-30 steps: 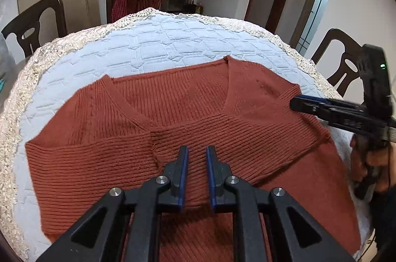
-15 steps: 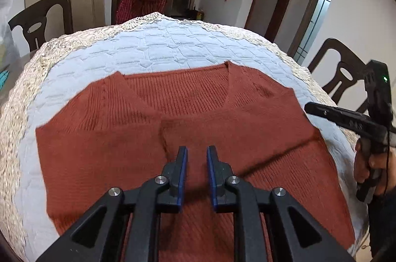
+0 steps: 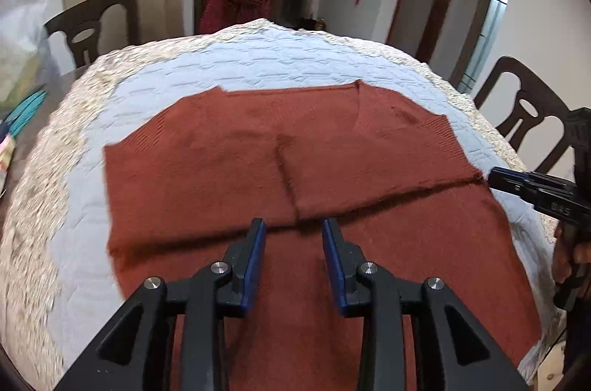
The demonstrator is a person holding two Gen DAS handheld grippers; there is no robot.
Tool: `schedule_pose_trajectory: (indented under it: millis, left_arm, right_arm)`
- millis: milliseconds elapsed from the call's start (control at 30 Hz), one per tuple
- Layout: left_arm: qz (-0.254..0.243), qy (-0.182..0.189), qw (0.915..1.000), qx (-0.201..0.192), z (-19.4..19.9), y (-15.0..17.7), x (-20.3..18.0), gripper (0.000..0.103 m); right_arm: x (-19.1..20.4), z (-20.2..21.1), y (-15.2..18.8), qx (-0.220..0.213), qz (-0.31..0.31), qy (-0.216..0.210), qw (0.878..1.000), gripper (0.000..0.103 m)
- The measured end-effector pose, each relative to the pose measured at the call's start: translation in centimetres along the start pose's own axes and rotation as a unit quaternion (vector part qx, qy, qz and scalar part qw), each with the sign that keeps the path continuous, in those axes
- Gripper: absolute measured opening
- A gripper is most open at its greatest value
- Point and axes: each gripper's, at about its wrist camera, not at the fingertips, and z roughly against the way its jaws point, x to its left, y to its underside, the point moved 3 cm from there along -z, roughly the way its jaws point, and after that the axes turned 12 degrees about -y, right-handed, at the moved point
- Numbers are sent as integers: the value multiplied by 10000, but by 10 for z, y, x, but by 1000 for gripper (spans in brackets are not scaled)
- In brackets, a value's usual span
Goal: Fold small clothes
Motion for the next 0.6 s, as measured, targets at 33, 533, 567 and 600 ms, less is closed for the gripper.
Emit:
schedule_pose_trajectory:
  millis: [33,533,567,600]
  left_arm:
    - [27,-81,10000,4,2,4,1,36]
    - [162,-482,9987,-82,33,39,2,47]
    - [170,-495,9986,-84,34,40,2,47]
    - [179,-502,9985,-88,35,41,2,47]
  right_arm:
    - [5,0,3,6,-5,-37,10000,23]
    - [35,5,31,138,20,-407,9991,36]
    - [37,6,32,133,24,-408,9991,36]
    - [38,7,33,129,25,-413,9991,36]
